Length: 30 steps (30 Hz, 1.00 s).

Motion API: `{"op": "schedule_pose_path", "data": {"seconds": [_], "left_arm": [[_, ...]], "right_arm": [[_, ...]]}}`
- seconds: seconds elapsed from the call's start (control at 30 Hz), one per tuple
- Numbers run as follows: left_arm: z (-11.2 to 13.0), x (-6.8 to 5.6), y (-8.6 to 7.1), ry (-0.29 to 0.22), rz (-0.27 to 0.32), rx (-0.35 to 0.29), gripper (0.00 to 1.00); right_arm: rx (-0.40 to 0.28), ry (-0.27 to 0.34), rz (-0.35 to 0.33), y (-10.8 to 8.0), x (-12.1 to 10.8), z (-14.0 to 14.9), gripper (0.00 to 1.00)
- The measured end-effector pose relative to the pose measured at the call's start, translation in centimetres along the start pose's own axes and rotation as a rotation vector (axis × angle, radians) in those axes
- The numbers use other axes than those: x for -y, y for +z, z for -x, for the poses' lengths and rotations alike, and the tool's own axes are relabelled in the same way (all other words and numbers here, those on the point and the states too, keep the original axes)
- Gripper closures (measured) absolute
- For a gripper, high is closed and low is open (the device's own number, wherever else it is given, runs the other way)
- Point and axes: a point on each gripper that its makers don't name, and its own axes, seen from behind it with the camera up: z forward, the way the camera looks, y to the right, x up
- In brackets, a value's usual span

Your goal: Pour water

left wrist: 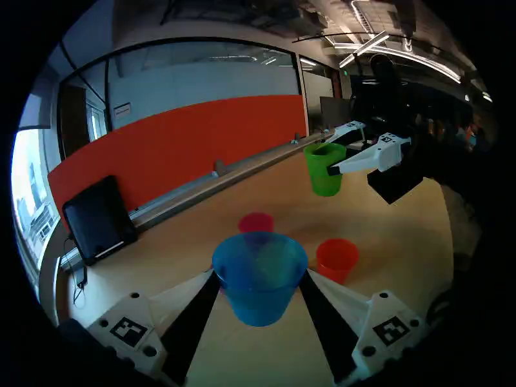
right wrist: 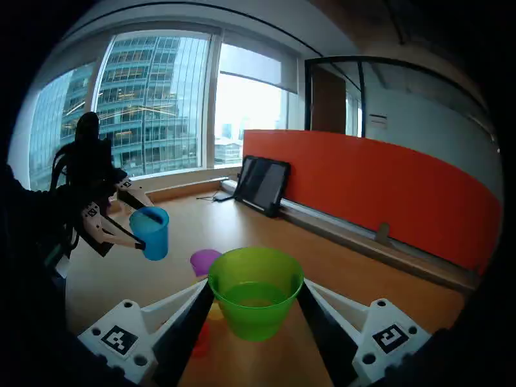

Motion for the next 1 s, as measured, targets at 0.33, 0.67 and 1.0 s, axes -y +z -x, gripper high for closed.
{"op": "schedule_pose_path", "data": {"seconds": [0.33, 0.67, 1.0], "left_arm": [[3.3, -1.3, 1.3, -0.003, 0.043, 0.077, 0.14], [6.6, -1.7, 2.5, -0.003, 0.073, 0.168, 0.14], [8.9, -1.8, 4.1, -0.033, 0.099, 0.223, 0.14]], "right_arm": [[0.076, -0.008, -0.016, 0.7, -0.2, 2.2, 0.09], [0.143, 0.0, -0.025, 1.7, -0.7, 4.5, 0.09], [0.194, -0.005, -0.025, 2.6, -1.1, 6.4, 0.09]]}}
